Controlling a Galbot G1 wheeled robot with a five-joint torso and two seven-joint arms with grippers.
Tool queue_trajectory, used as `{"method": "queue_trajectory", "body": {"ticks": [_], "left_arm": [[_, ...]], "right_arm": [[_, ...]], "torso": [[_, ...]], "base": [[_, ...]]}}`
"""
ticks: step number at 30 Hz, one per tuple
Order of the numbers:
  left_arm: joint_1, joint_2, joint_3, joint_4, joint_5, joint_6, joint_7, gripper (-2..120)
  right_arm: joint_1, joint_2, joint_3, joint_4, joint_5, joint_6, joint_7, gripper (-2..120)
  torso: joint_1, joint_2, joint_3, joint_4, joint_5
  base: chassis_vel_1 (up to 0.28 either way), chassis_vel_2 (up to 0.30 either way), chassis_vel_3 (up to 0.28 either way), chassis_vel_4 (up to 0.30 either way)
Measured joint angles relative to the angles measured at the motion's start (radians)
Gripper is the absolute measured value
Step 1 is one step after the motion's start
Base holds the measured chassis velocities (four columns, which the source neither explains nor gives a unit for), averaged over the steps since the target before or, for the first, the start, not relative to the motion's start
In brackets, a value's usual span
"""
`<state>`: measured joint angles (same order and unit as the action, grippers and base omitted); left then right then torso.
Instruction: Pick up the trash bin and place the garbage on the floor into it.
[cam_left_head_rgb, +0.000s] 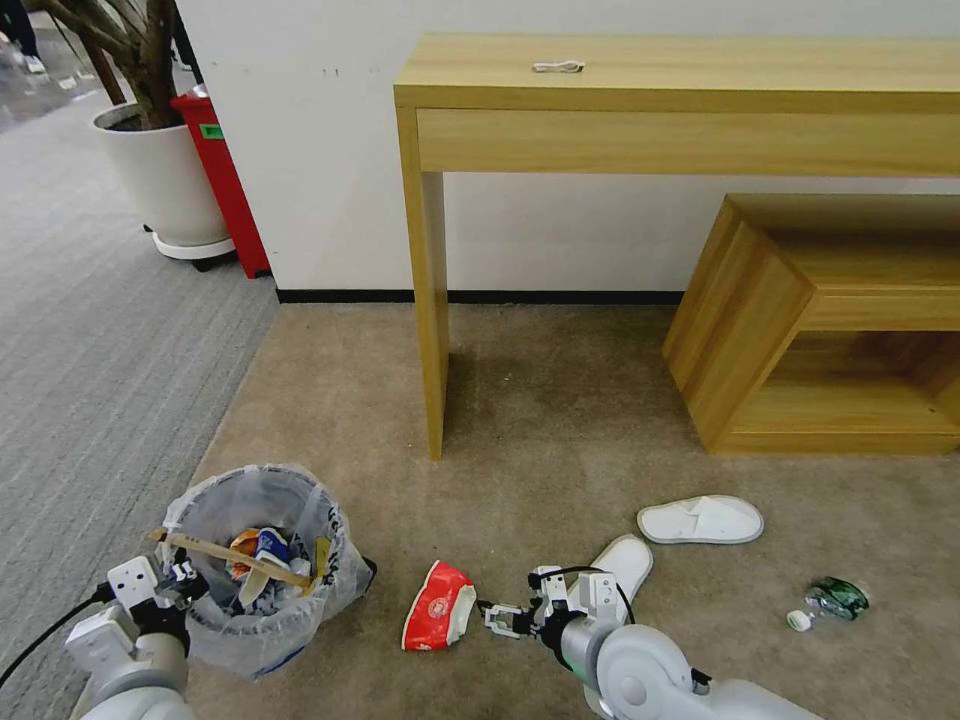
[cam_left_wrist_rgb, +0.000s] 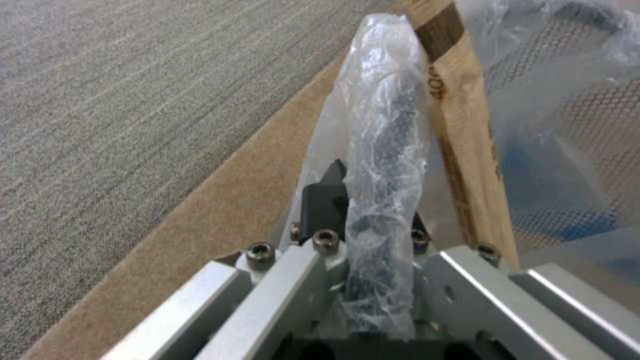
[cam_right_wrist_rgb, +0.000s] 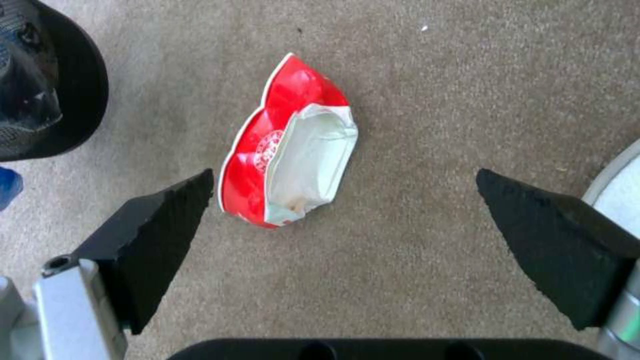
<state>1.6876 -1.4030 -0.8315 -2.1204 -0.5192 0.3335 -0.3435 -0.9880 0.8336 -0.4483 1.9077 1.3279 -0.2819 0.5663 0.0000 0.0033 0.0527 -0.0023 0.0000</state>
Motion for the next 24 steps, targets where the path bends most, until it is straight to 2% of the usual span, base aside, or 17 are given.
{"method": "queue_trajectory", "body": {"ticks": [15, 16, 17, 19, 21, 22, 23, 24], "left_arm": [[0.001, 0.0, -0.001, -0.001, -0.002, 0.003, 0.0, 1], [0.016, 0.003, -0.014, -0.031, -0.021, 0.034, -0.005, 1], [0.026, 0.004, -0.021, -0.054, -0.031, 0.052, -0.009, 1], [0.03, 0.006, -0.026, -0.065, -0.035, 0.057, -0.013, 1], [0.032, 0.006, -0.027, -0.069, -0.039, 0.059, -0.014, 1], [0.034, 0.007, -0.027, -0.07, -0.043, 0.057, -0.015, 1], [0.034, 0.007, -0.027, -0.07, -0.043, 0.057, -0.015, 1], [0.033, 0.008, -0.028, -0.071, -0.044, 0.051, -0.015, 1]], "right_arm": [[0.0, 0.0, 0.0, 0.0, 0.0, 0.0, 0.0, 100], [0.0, 0.0, 0.0, 0.0, 0.0, 0.0, 0.0, 100], [0.0, 0.0, 0.0, 0.0, -0.001, 0.0, -0.001, 100], [0.002, 0.003, 0.001, -0.002, -0.01, 0.007, -0.008, 100], [0.017, 0.018, 0.009, -0.017, -0.055, 0.049, -0.044, 100], [0.038, 0.039, 0.021, -0.037, -0.116, 0.107, -0.093, 100], [0.038, 0.039, 0.021, -0.037, -0.116, 0.107, -0.093, 100], [0.053, 0.054, 0.029, -0.052, -0.161, 0.149, -0.13, 100]], "torso": [[0.0, 0.0, 0.0, -0.0001, -0.0001], [0.0, 0.0, 0.0, -0.0003, -0.001], [0.0, 0.0, 0.0, 0.0002, 0.0006], [0.0, 0.0, 0.0, 0.0001, 0.001], [0.0, 0.0, 0.0, -0.0002, -0.0003], [0.0, 0.0, 0.0, 0.0, -0.0002], [0.0, 0.0, 0.0, 0.0, -0.0002], [0.0, 0.0, 0.0, 0.0001, -0.0001]], "base": [[0.0, 0.0, 0.0, 0.0], [0.0, 0.0, 0.0, 0.0], [0.0, 0.0, 0.0, 0.0], [0.0, 0.0, 0.0, 0.0], [0.0, 0.0, 0.0, 0.0], [0.0, 0.0, 0.0, 0.0], [0.0, 0.0, 0.0, 0.0], [0.0, 0.0, 0.0, 0.0]]}}
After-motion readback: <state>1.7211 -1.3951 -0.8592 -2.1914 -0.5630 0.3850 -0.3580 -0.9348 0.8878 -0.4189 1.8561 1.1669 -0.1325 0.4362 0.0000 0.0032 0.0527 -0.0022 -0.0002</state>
